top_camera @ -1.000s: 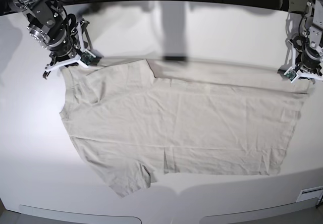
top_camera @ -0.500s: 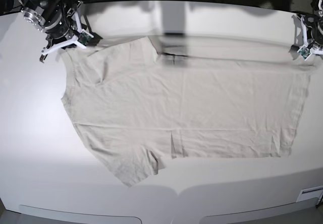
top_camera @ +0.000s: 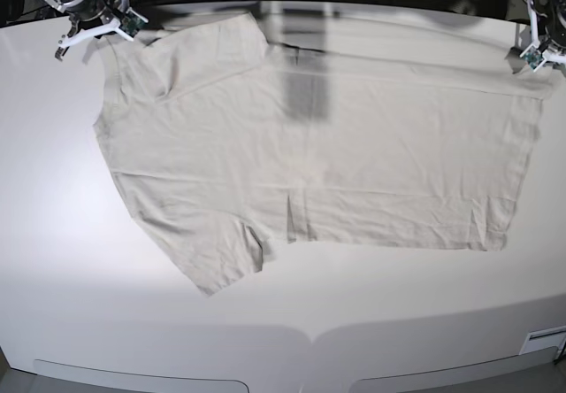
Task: Fold the T-shirt properly
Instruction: 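Drag the shirt toward the robot and move grippers to the hem corners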
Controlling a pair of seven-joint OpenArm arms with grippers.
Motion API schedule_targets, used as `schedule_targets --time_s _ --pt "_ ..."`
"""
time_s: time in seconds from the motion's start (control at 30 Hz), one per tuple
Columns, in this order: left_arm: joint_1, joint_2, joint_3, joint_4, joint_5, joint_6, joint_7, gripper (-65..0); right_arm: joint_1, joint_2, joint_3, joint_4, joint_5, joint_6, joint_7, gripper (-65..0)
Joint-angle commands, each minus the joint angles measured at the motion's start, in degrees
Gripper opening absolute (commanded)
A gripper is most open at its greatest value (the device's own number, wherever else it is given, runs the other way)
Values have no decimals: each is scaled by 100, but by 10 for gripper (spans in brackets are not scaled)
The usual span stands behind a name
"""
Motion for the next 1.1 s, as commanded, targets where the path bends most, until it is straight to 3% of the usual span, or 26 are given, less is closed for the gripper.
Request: schedule_targets --time_s 0.0,0.27,0.3,0.37,0.43,0.63,0.73,0.87,0.93,1.07 --pt "341 59 39 -57 -151 -636 551 -650 -31 96 61 85 -79 -118 -31 -650" --pt "697 59 -461 404 -155 -638 382 -650 -26 98 61 131 -42 -219 -20 -650" --pt "697 57 -518 452 -151 -638 490 -598 -26 98 61 164 35 -221 -24 -633" --pt "697 57 -660 575 -151 -638 741 -446 -26 101 63 269 302 -221 -72 -479" --pt "699 57 -831 704 -153 -638 949 -363 -26 98 61 402 459 -221 -87 -374" --pt "699 55 -1537 903 -400 -643 1150 -354 -26 101 109 968 520 -221 -79 -363" --pt "695 55 -2024 909 -601 -640 787 -354 -22 98 326 1226 522 -227 103 -363" --pt "577 57 -2743 885 -1624 -640 -321 -354 286 96 737 1257 1231 -332 409 -363" --pt "243 57 -2922 800 -2186 -643 -302 -354 538 96 852 1217 1722 -323 356 -363" --pt "-780 59 -2927 278 -3530 -662 160 -354 1016 0 866 944 2074 -304 352 -363"
